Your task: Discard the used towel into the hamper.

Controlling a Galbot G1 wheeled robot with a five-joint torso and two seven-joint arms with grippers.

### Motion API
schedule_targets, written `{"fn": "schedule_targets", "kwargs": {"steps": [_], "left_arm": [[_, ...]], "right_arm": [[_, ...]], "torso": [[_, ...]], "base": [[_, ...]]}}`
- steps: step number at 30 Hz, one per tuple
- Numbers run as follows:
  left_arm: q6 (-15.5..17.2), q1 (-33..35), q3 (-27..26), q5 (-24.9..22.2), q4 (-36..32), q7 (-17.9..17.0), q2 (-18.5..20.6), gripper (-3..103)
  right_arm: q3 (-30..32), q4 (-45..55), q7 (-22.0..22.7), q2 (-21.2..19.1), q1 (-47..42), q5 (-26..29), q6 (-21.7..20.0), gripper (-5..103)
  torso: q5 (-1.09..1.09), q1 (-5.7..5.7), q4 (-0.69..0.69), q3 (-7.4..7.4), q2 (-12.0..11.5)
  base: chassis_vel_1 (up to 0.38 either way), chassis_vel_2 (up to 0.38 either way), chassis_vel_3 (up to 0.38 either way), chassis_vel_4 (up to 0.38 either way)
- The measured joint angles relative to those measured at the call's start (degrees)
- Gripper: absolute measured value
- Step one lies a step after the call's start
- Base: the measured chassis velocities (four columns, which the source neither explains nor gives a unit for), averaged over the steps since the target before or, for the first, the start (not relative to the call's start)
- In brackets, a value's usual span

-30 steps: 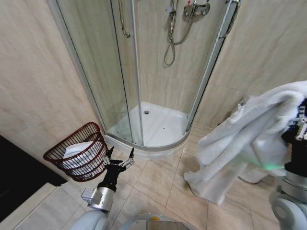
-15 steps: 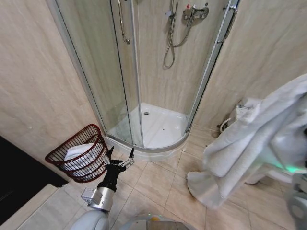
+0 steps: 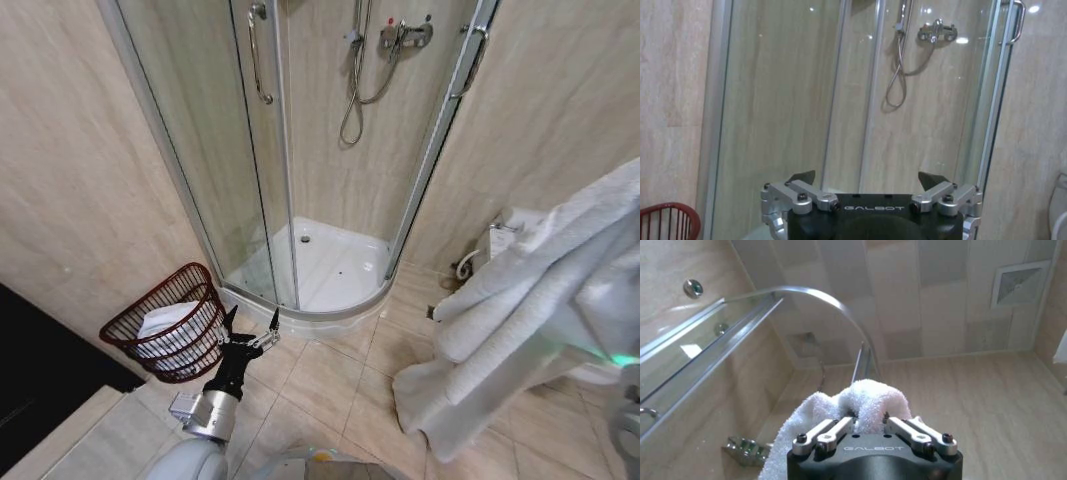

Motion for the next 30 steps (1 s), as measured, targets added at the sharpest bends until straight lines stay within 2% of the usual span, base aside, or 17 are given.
{"fn": "schedule_targets", "kwargs": {"steps": [30], "left_arm": [[0.0, 0.0, 0.0, 0.0, 0.0, 0.0, 0.0, 100]], "right_arm": [[-1.32, 0.0, 0.21, 0.03, 0.28, -1.35, -1.53, 10]], "torso": [[0.0, 2.67, 0.0, 4.31, 6.98]], "base": [[0.0, 0.0, 0.0, 0.0]]}}
